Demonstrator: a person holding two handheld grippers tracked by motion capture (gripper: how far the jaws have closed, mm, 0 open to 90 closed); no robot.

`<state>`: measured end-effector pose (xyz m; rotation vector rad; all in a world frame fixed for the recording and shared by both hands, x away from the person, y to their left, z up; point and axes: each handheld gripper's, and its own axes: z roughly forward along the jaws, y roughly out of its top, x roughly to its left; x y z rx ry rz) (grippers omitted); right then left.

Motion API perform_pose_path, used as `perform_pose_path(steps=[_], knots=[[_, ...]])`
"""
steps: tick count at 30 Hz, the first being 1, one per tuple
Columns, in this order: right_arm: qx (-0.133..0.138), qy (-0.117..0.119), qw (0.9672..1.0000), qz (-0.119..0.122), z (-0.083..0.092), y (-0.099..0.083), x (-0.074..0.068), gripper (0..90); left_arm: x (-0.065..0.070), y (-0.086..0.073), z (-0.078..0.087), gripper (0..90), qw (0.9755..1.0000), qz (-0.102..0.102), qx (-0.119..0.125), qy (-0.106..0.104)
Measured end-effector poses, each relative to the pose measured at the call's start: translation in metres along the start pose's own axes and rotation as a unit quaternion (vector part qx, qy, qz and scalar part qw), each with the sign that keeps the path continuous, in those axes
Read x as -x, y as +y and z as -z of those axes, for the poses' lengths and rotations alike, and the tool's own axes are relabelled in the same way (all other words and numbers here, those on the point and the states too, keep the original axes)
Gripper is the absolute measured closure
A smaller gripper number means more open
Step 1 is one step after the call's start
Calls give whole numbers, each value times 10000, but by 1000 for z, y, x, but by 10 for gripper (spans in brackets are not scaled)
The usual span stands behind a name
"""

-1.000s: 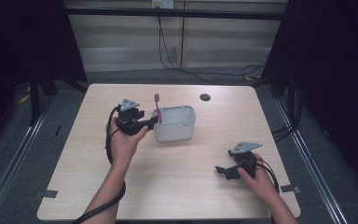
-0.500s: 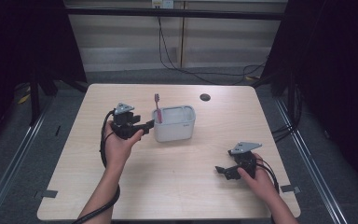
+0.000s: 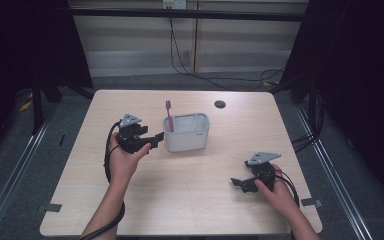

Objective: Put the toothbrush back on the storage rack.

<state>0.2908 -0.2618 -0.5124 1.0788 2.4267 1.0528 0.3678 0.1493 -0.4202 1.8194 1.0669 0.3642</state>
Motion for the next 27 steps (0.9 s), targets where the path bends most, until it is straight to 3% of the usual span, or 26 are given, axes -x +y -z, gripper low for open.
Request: perform_pose_path(steps=[9,27], knots=[[0,1,10000,1,0,0,0,110,-6,-7,6,269,9999,-129,-45,22],[0,0,10000,0,0,0,0,111,-17,-27,12,251,9998,-102,-142,-30]])
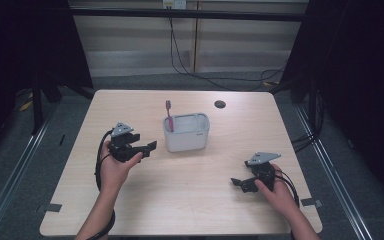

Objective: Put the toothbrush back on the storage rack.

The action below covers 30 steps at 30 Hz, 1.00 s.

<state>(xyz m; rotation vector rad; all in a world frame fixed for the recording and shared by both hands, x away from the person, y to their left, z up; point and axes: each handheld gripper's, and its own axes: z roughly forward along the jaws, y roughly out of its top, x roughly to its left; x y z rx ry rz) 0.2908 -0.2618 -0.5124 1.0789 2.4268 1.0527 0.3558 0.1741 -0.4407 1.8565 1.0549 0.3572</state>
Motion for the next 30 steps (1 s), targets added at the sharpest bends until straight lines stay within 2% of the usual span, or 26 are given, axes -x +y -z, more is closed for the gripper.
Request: perform_pose_path(steps=[16,24,30], knots=[[0,0,10000,3,0,0,0,110,-10,-18,2,244,9998,-68,-158,52],[0,1,10000,1,0,0,0,110,-16,-29,5,239,9994,-98,-305,-89],[0,0,10000,3,0,0,0,110,-20,-35,6,239,9991,-158,-388,-71]])
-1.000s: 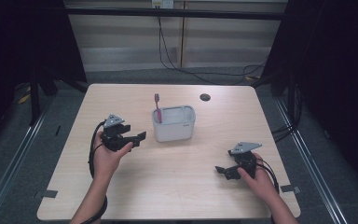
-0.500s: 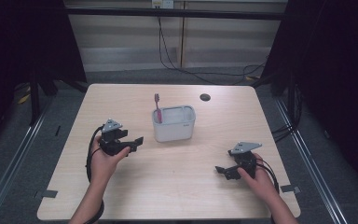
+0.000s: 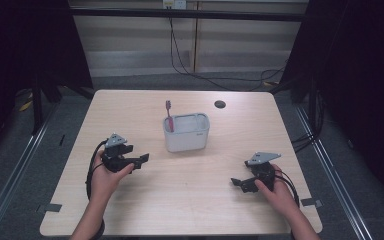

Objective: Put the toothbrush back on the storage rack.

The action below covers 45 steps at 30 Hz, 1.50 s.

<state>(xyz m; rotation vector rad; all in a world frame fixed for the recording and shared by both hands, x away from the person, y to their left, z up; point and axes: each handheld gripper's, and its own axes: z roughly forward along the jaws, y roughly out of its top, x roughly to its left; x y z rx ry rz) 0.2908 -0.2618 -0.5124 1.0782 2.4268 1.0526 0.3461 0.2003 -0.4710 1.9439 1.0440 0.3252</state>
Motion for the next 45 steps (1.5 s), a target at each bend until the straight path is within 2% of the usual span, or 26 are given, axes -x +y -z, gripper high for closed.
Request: perform_pose_path(steps=[3,9,10,17,20,27,29,30,31,36,45], knots=[[0,0,10000,-1,0,0,0,111,-3,-3,0,236,9999,-116,-46,56],[0,1,10000,0,0,0,0,111,-7,-10,-1,228,9997,-96,-201,67],[0,0,10000,0,0,0,0,111,-7,-11,-1,228,9998,-46,-189,68],[0,0,10000,-1,0,0,0,110,-9,-16,-1,230,9994,-96,-296,122],[0,1,10000,-1,0,0,0,110,-10,-18,-1,231,9995,-44,-279,145],[0,0,10000,-1,0,0,0,110,-13,-24,-2,230,9991,-124,-345,198],[-1,1,10000,0,0,0,0,110,-15,-25,-1,230,9989,-174,-359,225],[-1,0,10000,1,0,0,0,110,-16,-26,-1,229,9984,-286,-411,257],[0,0,10000,1,0,0,0,111,-16,-26,-1,228,9983,-308,-414,260],[0,0,10000,1,0,0,0,111,-16,-27,-2,227,9985,-273,-395,266],[-1,0,10000,-1,0,0,0,110,-18,-30,-3,228,9975,-410,-479,309]])
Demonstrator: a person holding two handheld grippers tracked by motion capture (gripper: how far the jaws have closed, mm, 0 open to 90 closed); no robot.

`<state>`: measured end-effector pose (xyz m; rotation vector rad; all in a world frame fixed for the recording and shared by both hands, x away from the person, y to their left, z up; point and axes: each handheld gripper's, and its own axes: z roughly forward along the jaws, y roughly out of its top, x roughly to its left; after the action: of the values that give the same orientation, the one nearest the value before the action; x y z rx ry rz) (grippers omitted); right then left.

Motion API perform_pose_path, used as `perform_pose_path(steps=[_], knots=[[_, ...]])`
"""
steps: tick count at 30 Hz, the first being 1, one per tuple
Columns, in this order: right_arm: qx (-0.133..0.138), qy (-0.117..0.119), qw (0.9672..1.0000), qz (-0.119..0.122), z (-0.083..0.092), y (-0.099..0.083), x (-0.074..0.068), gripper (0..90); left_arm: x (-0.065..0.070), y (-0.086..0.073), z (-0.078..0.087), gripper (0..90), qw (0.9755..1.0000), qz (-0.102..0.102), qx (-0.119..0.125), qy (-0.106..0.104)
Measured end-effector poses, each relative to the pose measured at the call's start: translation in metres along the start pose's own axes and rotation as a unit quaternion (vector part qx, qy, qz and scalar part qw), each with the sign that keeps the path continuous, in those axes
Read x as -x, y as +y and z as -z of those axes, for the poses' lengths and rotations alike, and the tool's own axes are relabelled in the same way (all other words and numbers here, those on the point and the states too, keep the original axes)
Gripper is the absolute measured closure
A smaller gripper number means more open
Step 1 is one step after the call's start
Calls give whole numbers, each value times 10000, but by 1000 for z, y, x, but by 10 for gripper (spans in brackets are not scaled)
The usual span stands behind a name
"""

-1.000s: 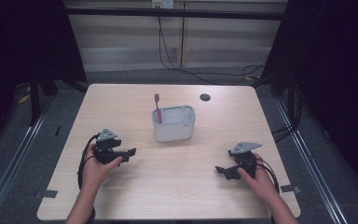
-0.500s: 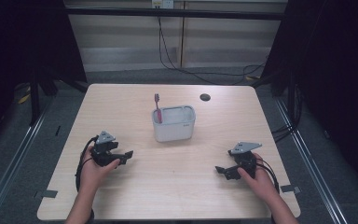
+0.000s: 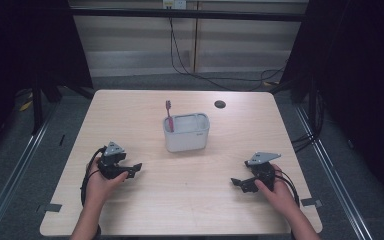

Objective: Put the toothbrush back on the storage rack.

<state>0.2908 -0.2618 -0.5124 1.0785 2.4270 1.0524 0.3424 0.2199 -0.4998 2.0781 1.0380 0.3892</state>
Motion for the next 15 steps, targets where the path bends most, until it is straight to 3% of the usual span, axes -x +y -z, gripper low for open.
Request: perform_pose_path(steps=[15], knots=[[1,0,10000,0,0,0,0,111,-3,-4,-1,223,9998,-205,-40,38]])
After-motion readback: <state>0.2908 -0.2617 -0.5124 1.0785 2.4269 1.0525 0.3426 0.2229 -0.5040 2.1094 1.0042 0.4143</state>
